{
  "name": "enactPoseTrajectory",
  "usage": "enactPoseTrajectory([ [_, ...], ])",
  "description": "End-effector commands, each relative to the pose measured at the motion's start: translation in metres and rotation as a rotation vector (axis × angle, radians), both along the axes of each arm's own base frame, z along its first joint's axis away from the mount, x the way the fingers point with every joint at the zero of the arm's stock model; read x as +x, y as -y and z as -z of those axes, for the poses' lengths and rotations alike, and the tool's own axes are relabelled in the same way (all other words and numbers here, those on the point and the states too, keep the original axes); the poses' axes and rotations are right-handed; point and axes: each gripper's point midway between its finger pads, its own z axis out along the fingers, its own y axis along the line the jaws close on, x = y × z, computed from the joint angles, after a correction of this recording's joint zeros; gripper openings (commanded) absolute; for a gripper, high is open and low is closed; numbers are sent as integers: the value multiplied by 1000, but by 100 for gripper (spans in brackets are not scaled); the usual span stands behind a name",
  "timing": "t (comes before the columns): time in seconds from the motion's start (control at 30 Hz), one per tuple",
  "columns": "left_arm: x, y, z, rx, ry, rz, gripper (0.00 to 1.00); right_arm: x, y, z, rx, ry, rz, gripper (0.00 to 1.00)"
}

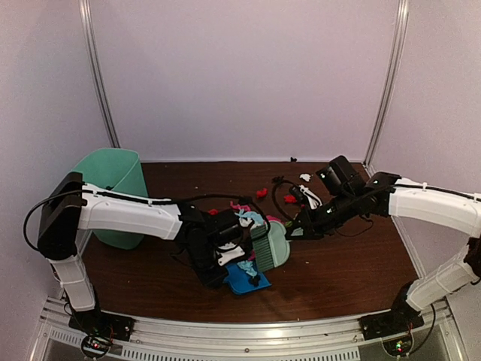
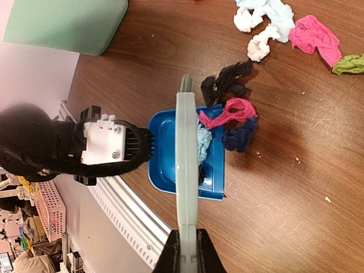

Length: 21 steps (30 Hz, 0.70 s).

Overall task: Sweep away the paper scraps from the table
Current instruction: Sweep the paper scraps into the dustpan.

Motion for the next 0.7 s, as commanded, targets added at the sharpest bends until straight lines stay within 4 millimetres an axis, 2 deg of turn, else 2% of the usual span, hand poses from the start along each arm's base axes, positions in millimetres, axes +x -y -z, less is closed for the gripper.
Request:
enactPoseTrajectory([
  [0.0, -5, -6, -6, -33, 2, -44, 0, 8, 11, -11, -9, 50, 31, 0],
  [0.33, -15, -27, -3, -39, -8, -127, 0, 54, 34, -13, -148, 184, 149, 0],
  [0.53, -15, -31, -1, -33, -2, -144, 0, 76, 48, 1, -361, 240, 106, 0],
  [0.67, -14, -31, -1, -40, 3, -156, 0, 86, 50, 8, -434, 265, 79, 0],
])
